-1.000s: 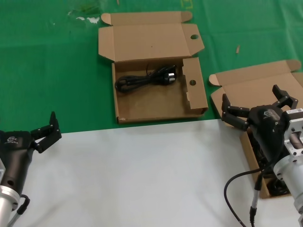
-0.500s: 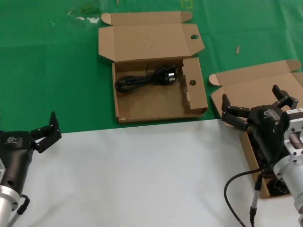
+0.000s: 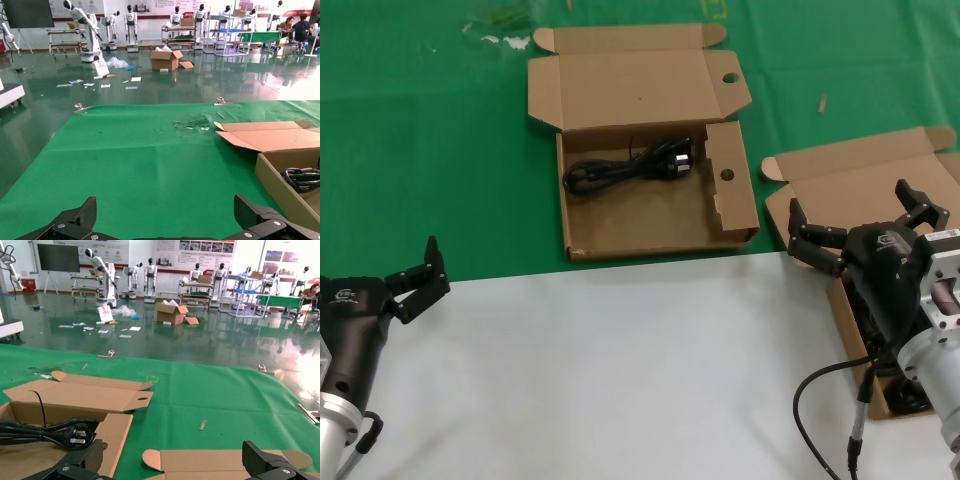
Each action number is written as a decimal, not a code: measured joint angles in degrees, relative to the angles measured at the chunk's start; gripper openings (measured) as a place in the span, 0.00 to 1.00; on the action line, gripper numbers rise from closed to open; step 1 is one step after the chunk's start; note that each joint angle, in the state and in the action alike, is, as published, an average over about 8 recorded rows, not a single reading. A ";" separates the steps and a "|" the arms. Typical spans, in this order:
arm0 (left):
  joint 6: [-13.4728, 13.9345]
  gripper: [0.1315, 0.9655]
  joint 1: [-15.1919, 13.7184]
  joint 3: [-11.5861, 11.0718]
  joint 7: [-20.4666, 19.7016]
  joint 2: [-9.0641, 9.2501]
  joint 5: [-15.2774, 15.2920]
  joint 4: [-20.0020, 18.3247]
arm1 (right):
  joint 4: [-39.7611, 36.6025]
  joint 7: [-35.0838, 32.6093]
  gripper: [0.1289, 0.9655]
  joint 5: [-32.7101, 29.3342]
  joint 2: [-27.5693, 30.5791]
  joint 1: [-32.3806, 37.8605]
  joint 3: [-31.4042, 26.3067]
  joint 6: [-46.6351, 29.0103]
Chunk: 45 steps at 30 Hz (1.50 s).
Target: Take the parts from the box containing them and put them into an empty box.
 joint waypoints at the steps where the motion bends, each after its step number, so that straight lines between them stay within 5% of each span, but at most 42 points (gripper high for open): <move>1: 0.00 1.00 0.00 0.00 0.00 0.00 0.00 0.00 | 0.00 0.00 1.00 0.00 0.00 0.00 0.00 0.00; 45: 0.00 1.00 0.00 0.00 0.00 0.00 0.00 0.00 | 0.00 0.00 1.00 0.00 0.00 0.00 0.00 0.00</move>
